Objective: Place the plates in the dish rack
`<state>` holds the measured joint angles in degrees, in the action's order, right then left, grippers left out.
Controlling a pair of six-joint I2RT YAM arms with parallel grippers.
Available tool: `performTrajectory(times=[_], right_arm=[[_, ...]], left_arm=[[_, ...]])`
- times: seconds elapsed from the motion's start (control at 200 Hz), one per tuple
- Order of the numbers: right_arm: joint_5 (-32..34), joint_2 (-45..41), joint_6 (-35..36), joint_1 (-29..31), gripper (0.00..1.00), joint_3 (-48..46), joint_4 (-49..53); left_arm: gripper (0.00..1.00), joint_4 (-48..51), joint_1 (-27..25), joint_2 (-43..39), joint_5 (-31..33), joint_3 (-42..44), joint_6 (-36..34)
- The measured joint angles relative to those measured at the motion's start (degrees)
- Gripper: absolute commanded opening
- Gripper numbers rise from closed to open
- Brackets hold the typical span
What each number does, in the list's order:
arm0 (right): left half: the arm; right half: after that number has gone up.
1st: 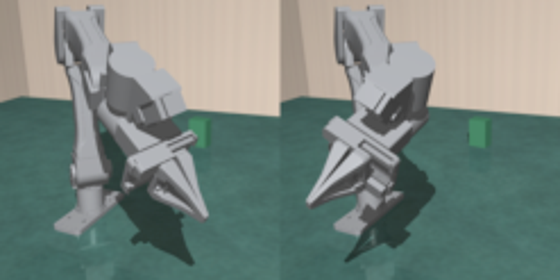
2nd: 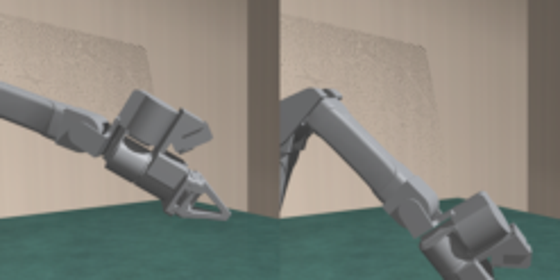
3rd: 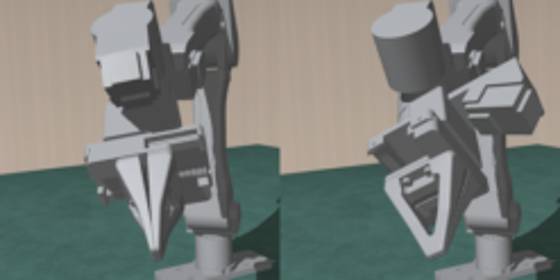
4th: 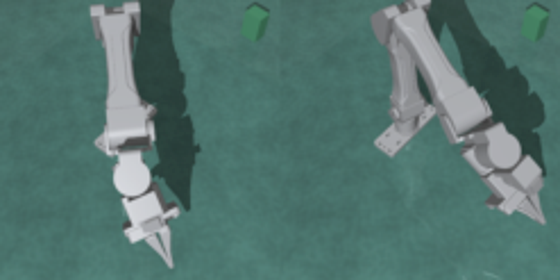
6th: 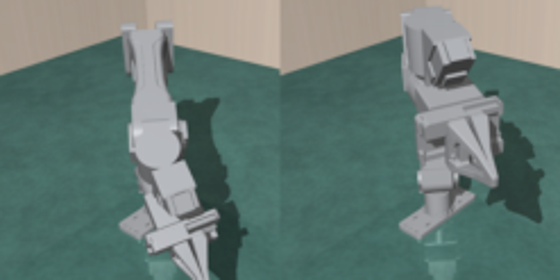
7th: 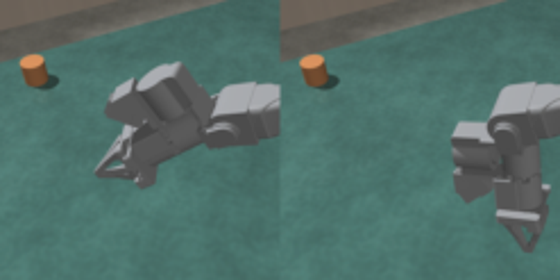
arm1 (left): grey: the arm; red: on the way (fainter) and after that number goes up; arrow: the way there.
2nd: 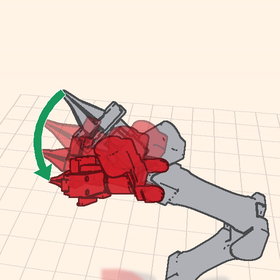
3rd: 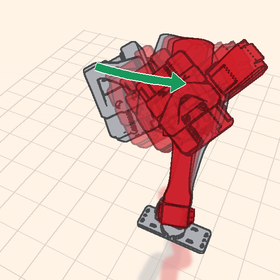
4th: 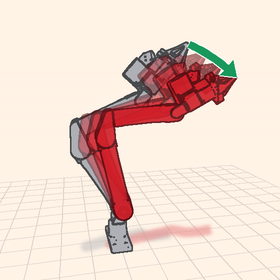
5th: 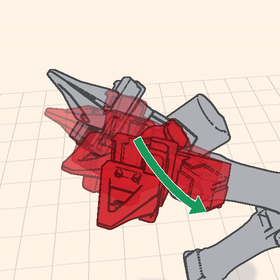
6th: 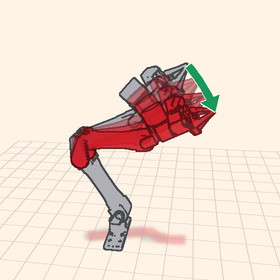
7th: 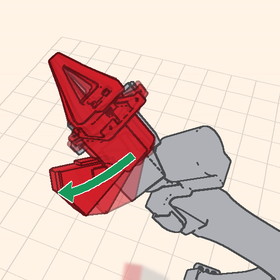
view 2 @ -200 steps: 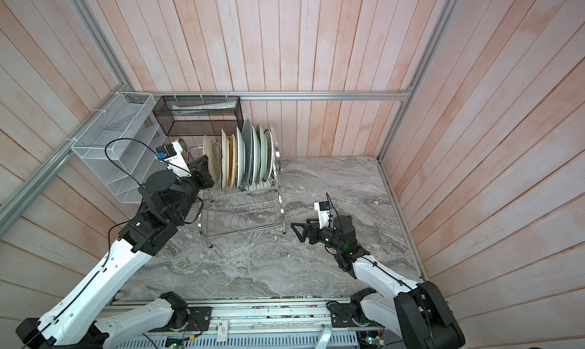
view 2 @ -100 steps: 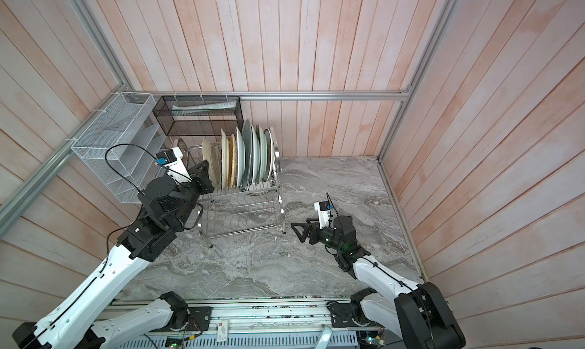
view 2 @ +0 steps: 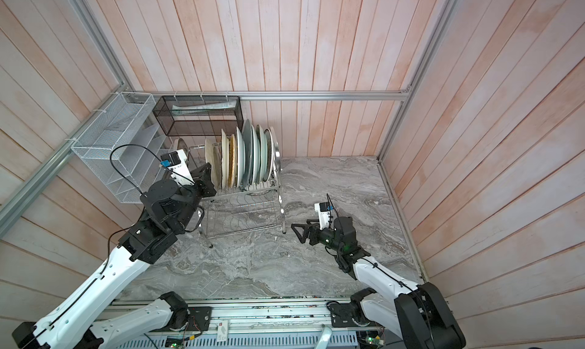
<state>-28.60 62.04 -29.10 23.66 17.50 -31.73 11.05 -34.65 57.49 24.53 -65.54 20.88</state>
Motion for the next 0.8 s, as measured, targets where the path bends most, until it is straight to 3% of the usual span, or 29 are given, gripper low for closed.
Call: performTrajectory(times=[0.38, 0.8], right_arm=[[0.0, -0.8, 0.0, 0.1, 0.98, -0.3, 0.0], [0.0, -1.5, 0.1, 0.2, 0.98, -0.6, 0.0]], left_arm=[[0.16, 0.2, 0.0, 2.1, 0.3, -1.0, 0.0], [0.33, 3.3, 0.2, 3.1, 1.3, -3.2, 0.1]])
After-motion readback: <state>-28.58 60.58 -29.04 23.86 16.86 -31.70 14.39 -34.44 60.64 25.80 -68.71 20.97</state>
